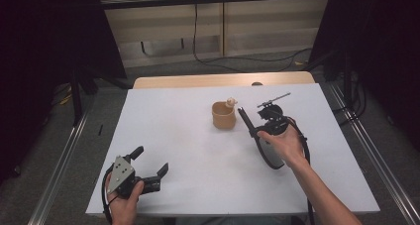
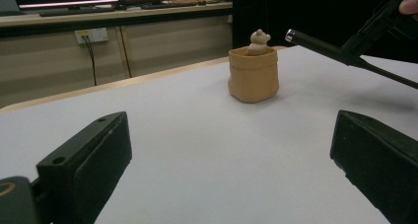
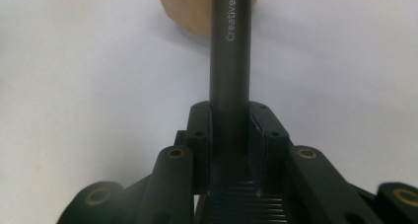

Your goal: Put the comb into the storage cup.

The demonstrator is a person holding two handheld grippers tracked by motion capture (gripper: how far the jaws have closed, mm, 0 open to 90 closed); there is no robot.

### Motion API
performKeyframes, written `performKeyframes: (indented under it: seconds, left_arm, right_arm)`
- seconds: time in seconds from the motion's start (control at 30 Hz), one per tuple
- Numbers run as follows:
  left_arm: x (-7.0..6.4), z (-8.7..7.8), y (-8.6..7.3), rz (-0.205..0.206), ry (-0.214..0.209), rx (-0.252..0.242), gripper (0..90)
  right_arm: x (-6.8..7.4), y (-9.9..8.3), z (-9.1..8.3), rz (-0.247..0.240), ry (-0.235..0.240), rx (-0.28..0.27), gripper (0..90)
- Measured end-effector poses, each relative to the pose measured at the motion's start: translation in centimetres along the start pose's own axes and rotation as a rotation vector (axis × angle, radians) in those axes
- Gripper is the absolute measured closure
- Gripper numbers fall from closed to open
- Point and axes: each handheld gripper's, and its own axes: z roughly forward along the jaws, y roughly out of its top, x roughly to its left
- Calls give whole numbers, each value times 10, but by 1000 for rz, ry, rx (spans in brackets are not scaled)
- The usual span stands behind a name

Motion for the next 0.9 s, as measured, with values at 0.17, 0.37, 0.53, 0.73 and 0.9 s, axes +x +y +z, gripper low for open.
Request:
performKeyframes:
  seconds: [0.17,0.37,0.53,0.73,0.9]
  left_arm:
    - [1,-1,0,-2,7,-9,23]
    - [1,-1,0,-2,7,-7,23]
    - [1,-1,1,-3,4,-6,23]
    - [2,-2,1,-16,4,-10,23]
    - [2,-2,2,-10,1,-8,23]
  right_arm:
    - [0,-3,-3,-2,29,-38,728]
    - [1,-8,-10,-43,53,-77,728]
    - [0,-12,-12,-66,67,-81,728]
    - [-2,-16,-18,-114,103,-101,728]
    - [-3,-23,-22,-148,139,-105,728]
